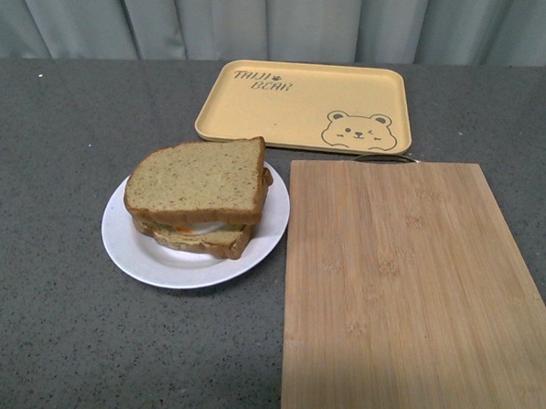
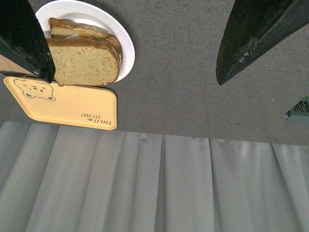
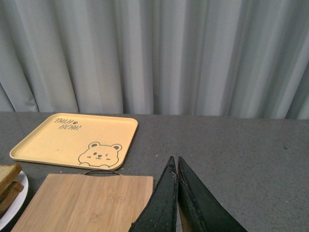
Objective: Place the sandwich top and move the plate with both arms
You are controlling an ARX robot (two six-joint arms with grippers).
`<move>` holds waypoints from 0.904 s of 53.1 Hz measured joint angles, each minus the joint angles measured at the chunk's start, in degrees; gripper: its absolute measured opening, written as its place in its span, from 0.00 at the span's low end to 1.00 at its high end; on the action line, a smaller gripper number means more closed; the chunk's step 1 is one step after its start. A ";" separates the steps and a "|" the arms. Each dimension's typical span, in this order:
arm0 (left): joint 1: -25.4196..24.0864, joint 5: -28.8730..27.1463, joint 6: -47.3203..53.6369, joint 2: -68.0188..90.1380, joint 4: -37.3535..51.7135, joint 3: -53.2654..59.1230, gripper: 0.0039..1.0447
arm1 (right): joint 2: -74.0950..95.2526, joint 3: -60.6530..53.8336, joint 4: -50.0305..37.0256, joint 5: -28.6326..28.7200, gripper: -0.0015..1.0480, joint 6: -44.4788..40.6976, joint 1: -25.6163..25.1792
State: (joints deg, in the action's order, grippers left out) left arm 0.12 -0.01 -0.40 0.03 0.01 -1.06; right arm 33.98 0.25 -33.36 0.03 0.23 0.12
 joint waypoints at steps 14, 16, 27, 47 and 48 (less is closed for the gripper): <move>0.00 0.00 0.00 0.00 0.00 0.00 0.94 | -8.72 -0.02 8.20 0.04 0.01 0.00 0.00; 0.00 0.00 0.00 0.00 0.00 0.00 0.94 | -9.46 -0.02 8.92 0.04 0.01 0.00 0.00; 0.00 0.00 0.00 0.00 0.00 0.00 0.94 | -14.47 -0.02 13.73 0.04 0.01 0.00 0.00; 0.00 0.00 0.00 0.00 0.00 0.00 0.94 | -21.70 -0.02 20.87 0.04 0.01 -0.02 -0.02; 0.00 0.00 0.00 0.00 0.00 0.00 0.94 | -21.79 -0.02 20.96 0.04 0.01 -0.02 -0.02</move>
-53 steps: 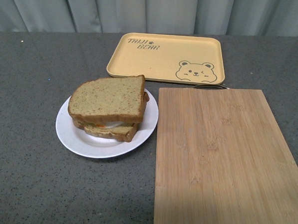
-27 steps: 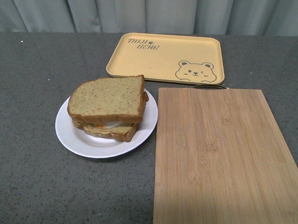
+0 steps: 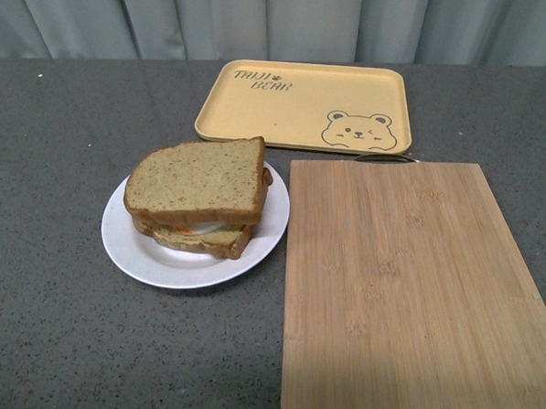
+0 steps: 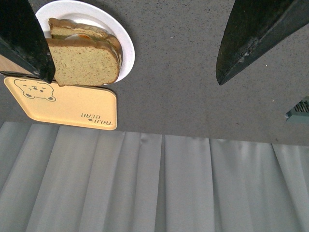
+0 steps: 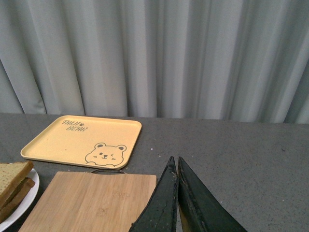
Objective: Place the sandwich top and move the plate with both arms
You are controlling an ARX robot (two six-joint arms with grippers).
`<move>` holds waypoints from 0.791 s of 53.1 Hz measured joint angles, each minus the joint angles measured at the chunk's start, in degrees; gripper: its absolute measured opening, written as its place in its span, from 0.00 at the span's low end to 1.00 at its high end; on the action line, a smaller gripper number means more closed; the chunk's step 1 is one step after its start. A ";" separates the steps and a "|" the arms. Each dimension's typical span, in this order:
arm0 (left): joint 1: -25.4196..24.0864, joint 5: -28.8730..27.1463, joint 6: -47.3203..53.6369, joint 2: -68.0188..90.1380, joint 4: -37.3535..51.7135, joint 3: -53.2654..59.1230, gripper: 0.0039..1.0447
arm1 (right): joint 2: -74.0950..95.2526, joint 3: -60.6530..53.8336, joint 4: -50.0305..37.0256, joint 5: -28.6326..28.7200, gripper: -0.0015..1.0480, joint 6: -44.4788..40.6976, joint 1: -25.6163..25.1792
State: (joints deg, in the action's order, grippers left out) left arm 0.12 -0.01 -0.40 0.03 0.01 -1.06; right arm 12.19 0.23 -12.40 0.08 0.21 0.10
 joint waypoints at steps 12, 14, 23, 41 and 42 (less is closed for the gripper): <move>0.00 0.02 0.00 0.00 0.00 0.00 0.94 | -5.51 0.07 6.56 0.00 0.01 0.00 0.00; 0.00 0.00 0.00 0.00 0.00 0.00 0.94 | -8.92 0.04 10.99 0.07 0.01 -0.04 0.00; 0.00 0.02 0.00 0.00 0.00 0.00 0.94 | -11.91 0.04 12.26 0.04 0.01 -0.02 0.00; 0.00 0.00 0.00 0.00 0.00 0.00 0.94 | -11.93 0.04 12.31 0.04 0.36 -0.11 0.00; 0.00 0.00 0.00 0.00 0.00 0.00 0.94 | -11.93 0.04 12.31 0.04 0.40 -0.11 0.00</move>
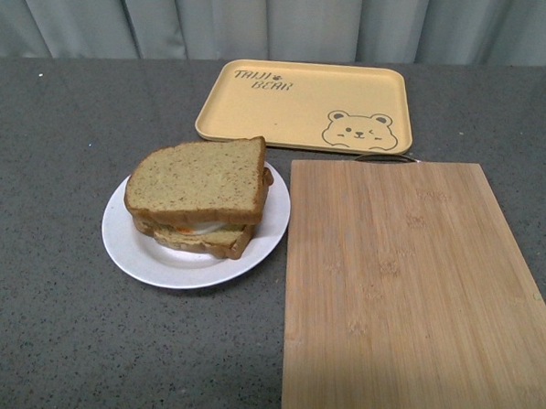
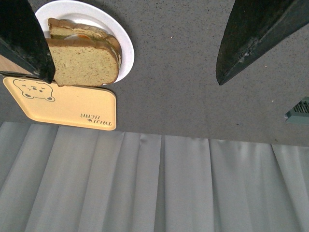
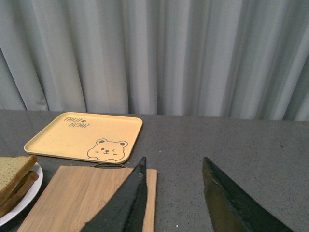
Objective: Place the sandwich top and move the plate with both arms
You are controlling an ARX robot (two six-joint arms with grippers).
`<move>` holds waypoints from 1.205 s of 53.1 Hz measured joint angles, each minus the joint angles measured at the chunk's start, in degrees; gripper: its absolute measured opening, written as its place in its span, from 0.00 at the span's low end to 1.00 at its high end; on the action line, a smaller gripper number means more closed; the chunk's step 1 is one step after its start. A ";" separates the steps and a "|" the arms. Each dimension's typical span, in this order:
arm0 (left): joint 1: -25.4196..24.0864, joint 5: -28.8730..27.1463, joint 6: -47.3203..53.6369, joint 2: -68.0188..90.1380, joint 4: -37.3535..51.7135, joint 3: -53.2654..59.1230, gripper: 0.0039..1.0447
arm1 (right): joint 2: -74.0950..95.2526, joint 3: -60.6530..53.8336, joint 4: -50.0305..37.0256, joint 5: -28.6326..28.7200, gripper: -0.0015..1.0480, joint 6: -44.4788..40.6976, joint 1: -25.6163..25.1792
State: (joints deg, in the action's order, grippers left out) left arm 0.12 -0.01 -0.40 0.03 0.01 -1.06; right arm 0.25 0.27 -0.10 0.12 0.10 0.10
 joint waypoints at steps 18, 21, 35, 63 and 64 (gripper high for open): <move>-1.73 6.69 -2.82 2.54 -5.46 -1.79 0.94 | 0.00 0.00 0.00 -0.02 0.93 0.07 0.00; -2.34 11.37 -6.60 7.52 -9.99 -3.48 0.94 | 0.00 0.00 0.00 0.04 0.90 0.00 0.00; 6.97 8.79 -20.65 41.40 14.16 -6.29 0.94 | 0.00 0.00 0.00 0.02 0.91 0.00 0.00; 7.48 16.68 -53.05 99.91 31.23 -23.93 0.94 | 0.00 0.00 0.00 0.00 0.91 0.00 0.00; 7.56 16.94 -54.16 101.31 31.54 -24.63 0.94 | 0.00 0.00 0.00 0.00 0.91 0.00 0.00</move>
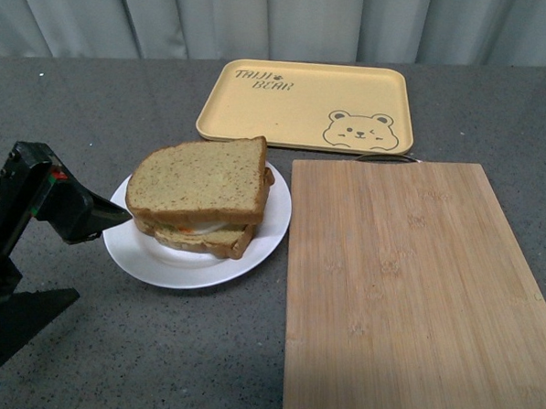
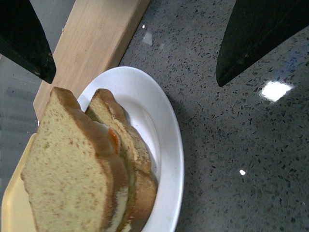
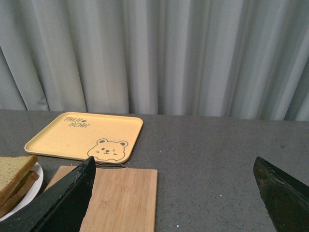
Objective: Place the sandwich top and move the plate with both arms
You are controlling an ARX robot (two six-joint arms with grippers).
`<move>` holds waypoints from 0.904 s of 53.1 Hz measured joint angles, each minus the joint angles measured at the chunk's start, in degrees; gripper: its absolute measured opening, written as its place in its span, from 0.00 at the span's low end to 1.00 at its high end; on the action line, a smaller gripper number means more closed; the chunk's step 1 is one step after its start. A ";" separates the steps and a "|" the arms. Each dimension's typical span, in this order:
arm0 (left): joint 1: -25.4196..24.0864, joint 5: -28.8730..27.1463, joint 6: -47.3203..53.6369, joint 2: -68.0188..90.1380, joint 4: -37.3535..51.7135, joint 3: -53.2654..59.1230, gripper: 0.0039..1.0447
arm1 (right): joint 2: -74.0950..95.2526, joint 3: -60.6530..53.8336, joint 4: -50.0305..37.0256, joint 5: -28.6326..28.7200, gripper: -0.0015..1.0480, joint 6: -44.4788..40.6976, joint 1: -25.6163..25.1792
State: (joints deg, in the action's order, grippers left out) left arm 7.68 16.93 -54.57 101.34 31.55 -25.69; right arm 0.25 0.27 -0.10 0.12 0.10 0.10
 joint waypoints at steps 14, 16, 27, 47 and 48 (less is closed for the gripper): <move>1.14 -0.50 -7.34 8.79 2.36 -5.31 0.94 | 0.00 0.00 0.00 0.00 0.91 0.00 0.00; 1.16 -0.22 -8.13 9.46 2.51 -5.66 0.94 | 0.00 0.00 0.00 0.00 0.91 0.00 0.00; 1.33 0.28 -10.08 12.76 2.97 -7.52 0.93 | 0.00 0.00 0.00 0.00 0.91 0.00 0.00; 1.88 0.83 -11.28 17.73 3.23 -9.92 0.40 | 0.00 0.00 0.00 0.00 0.91 0.00 0.00; 1.84 0.87 -11.61 17.92 3.41 -10.08 0.37 | 0.00 0.00 0.00 0.00 0.91 0.00 0.00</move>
State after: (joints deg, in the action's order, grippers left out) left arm 9.52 17.80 -66.17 119.26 34.96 -35.77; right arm 0.25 0.27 -0.10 0.12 0.10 0.10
